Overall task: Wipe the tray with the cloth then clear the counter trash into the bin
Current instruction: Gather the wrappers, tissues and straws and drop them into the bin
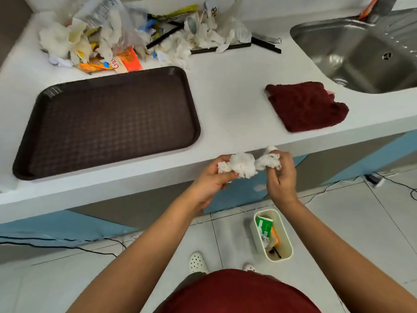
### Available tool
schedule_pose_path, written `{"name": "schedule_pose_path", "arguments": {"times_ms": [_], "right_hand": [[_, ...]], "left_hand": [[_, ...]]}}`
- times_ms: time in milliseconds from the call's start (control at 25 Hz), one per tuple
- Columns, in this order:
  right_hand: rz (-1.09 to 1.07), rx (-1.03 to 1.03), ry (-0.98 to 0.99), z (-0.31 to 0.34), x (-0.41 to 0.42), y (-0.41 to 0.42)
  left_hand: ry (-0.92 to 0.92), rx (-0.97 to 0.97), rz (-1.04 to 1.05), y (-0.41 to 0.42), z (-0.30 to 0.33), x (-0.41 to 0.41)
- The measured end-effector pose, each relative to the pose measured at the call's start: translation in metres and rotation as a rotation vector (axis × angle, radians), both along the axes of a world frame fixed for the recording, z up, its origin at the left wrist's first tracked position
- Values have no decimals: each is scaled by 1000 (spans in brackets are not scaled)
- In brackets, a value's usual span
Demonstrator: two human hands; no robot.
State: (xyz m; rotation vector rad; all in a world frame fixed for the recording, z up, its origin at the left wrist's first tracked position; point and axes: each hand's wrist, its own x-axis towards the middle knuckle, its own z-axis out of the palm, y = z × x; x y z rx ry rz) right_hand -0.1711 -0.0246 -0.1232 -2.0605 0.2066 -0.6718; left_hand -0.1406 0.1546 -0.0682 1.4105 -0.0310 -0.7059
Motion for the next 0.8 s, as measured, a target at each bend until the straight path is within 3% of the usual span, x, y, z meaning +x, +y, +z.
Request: {"name": "schedule_pose_path", "arguments": {"times_ms": [200,400,560,800], "right_hand": [[-28,173,225,-51,-63,-45],[-69,325,523,-114,-110,-103],[-98,472,778,-159,-134,-121],[-276,581,966,-243,-158,-139]], "left_hand": [[219,78,-16,-46,-44,-39],[404,296,63,-103,-105,-70],[426,447,58,-130,-148,-83],[404,564,-110,-165,-231,-93]]}}
